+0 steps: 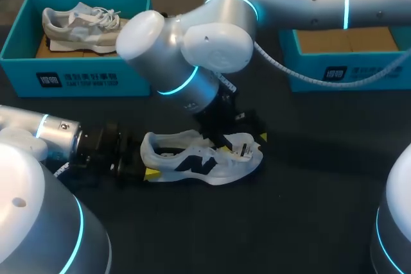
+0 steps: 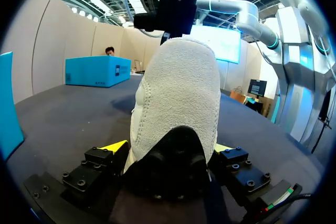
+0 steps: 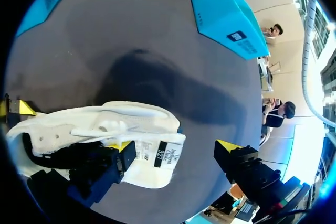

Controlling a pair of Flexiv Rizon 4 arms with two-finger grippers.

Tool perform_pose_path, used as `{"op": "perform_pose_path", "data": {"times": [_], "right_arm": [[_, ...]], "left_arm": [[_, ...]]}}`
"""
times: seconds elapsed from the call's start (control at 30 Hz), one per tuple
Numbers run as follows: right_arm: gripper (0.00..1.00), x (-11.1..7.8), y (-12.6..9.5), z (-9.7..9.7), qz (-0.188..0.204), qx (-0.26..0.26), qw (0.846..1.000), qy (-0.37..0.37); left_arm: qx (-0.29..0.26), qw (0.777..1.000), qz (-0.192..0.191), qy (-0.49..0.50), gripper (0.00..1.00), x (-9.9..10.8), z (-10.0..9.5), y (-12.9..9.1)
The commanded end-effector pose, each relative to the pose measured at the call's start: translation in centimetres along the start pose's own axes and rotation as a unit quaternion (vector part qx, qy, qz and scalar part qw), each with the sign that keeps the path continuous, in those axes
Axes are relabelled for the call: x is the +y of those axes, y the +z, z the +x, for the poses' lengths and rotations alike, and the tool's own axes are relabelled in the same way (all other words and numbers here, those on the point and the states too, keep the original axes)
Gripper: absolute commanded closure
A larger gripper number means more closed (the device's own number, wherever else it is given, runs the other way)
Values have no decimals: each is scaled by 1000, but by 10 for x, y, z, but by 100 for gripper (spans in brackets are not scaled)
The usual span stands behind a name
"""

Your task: Take the shoe out of the shoebox, open the shoe tongue, remove and reinsert the insole, then place the shoe into the shoebox

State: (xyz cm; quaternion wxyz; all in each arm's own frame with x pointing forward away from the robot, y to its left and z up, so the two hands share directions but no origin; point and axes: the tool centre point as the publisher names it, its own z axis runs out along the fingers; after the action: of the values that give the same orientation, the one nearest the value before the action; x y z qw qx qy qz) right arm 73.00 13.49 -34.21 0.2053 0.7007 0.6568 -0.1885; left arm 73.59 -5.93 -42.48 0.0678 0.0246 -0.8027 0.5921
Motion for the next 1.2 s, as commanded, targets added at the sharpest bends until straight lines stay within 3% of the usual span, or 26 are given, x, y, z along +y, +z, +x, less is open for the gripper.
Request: {"op": "perform_pose_path", "data": {"times": [0.03, 0.53, 0.7, 0.83, 1.0, 1.2], "right_arm": [[0, -4, -13, -3, -16, 10, 988, 153], [0, 29, -54, 4, -96, 31, 994, 53], [0, 36, -75, 18, -152, 43, 987, -24], [0, 35, -90, 29, -194, 70, 974, -89], [0, 26, -110, 49, -250, 96, 942, -202], [0, 14, -128, 62, -262, 112, 914, -290]], "left_arm": [[-1, 1000, -1, 0, 100, 3, -2, 1], [-1, 1000, -1, 0, 100, 3, -2, 1], [-1, 1000, -1, 0, 100, 3, -2, 1], [-1, 1000, -1, 0, 100, 3, -2, 1], [-1, 1000, -1, 0, 100, 3, -2, 1], [-1, 1000, -1, 0, 100, 3, -2, 1]]}}
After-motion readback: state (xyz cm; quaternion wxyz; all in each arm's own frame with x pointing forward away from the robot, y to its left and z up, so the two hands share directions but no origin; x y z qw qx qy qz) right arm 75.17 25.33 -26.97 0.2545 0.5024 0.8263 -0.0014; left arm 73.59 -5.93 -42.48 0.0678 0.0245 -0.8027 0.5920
